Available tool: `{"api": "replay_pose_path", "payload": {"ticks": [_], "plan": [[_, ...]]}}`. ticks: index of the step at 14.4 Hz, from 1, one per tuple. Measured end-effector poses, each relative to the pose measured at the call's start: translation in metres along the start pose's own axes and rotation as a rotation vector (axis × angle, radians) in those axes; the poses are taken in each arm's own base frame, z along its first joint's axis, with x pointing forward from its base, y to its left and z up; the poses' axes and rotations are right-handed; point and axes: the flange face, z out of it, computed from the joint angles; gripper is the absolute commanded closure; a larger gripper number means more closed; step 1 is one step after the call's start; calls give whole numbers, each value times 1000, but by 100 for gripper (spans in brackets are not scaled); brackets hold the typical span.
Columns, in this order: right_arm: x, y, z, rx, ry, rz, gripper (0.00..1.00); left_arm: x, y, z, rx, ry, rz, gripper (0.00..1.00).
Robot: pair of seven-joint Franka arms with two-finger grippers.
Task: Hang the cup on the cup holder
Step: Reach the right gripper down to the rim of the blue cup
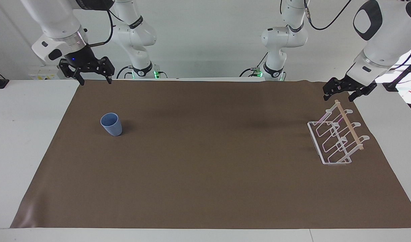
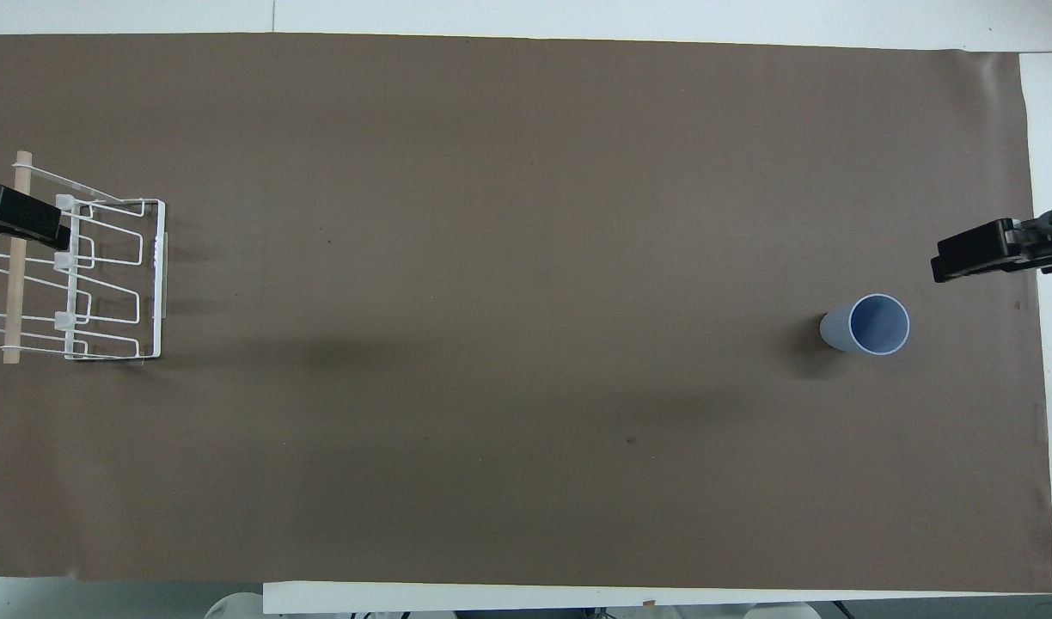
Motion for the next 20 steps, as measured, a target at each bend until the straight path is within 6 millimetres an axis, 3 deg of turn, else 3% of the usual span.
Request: {"api": "replay_pose_path", "payload": {"ticks": [8, 11, 13, 17, 20], "plan": [[0, 1, 1, 1, -2, 2, 0, 0, 0, 0, 0, -1, 0, 0], [5, 15, 16, 0, 19, -6, 0, 0, 0, 0, 0, -1, 0, 0], [13, 41, 58, -2, 50, -12, 0, -4, 2, 3, -4, -35, 4, 0], [15, 95, 173, 3, 48, -48, 0, -15, 10, 5, -10, -108, 17, 0], [11, 103, 232, 19, 7, -62, 0, -18, 2, 5, -13, -117, 2, 0]]}}
